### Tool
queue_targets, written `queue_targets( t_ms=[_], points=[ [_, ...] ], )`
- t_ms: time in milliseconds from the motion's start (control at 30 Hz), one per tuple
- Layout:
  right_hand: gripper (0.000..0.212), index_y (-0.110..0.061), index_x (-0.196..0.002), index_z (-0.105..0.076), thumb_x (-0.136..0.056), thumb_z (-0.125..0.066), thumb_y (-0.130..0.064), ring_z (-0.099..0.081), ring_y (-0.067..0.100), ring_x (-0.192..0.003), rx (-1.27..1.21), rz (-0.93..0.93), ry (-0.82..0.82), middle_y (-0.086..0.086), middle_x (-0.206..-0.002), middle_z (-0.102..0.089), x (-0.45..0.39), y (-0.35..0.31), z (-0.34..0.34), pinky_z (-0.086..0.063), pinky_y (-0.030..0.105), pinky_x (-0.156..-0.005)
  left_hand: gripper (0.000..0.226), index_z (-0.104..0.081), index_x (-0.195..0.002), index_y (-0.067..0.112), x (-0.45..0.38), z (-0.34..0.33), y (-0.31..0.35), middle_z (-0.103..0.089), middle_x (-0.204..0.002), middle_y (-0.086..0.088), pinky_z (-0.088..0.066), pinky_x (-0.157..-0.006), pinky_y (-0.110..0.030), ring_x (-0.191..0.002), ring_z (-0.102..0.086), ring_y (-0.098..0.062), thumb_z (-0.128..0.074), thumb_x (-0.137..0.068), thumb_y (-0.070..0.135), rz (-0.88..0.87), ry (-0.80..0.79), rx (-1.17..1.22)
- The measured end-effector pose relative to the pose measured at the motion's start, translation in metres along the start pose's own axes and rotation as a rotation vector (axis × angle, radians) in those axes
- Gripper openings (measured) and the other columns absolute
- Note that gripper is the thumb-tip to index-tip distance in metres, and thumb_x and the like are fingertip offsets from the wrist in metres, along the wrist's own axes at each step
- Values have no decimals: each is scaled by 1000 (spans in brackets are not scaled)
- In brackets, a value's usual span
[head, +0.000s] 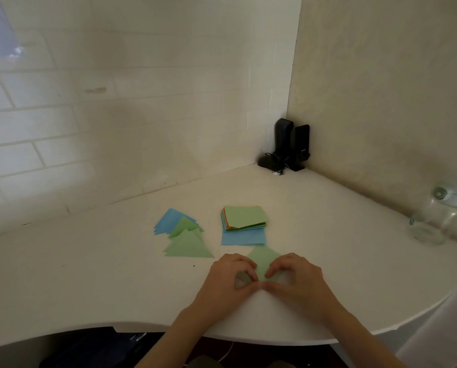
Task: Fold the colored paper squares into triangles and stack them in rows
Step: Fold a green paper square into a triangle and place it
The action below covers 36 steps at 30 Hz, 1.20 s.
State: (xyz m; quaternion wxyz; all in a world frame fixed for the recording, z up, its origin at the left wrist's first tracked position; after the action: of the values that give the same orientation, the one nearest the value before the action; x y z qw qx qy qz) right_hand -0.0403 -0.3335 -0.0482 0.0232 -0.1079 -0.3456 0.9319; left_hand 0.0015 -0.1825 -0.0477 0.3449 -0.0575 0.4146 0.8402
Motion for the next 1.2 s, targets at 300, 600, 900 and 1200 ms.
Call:
queue_targets(
  t_ms=[300, 600, 900, 1200],
  points=[
    [28, -49, -70, -56, -59, -81, -42, -54, 4, -100, 74, -169, -264, -18, -100, -58, -20, -1, -7, -36, 36, -99, 30, -60, -83, 34, -11, -1, -15, -60, -93, 14, -34, -68, -2, -84, -52, 0, -79, -64, 19, 252, -81, 40],
    [14, -57, -74, -61, -69, -73, -51, -47, 0, -106, 70, -59, -354, -19, -108, -49, -7, -4, -8, -32, 31, -103, 40, -60, -102, 35, 0, 1, -15, -59, -109, 12, -39, -85, -9, -99, -52, 3, -54, -80, 1, 171, -186, 144],
    [19, -49, -68, -49, -85, -56, -46, -36, 6, -111, 177, -4, -222, -17, -112, -45, 1, -10, -9, -21, 30, -97, 42, -60, -110, 27, 4, 3, 0, -58, -109, 13, -35, -90, -10, -103, -50, -2, -57, -70, 15, 15, -174, -1],
    [11, -48, -76, -53, -70, -59, -56, -53, -6, -98, 88, 133, -159, -24, -98, -58, 3, -9, 14, -42, 33, -94, 8, -68, -85, 20, 5, 5, 19, -62, -91, 9, -30, -74, -6, -84, -47, 0, -62, -82, 25, -152, -16, -229]
  ],
)
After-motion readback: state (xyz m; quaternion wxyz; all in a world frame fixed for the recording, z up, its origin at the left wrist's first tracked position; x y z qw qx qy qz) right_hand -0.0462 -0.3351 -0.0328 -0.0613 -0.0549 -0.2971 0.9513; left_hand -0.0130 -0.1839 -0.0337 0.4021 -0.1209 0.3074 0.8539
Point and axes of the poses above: each hand's wrist, its own x-axis away from the middle knuckle, its own z-axis out of the back of the hand, y = z × x, the point moved 8 cm from there along -x, towards the middle knuckle
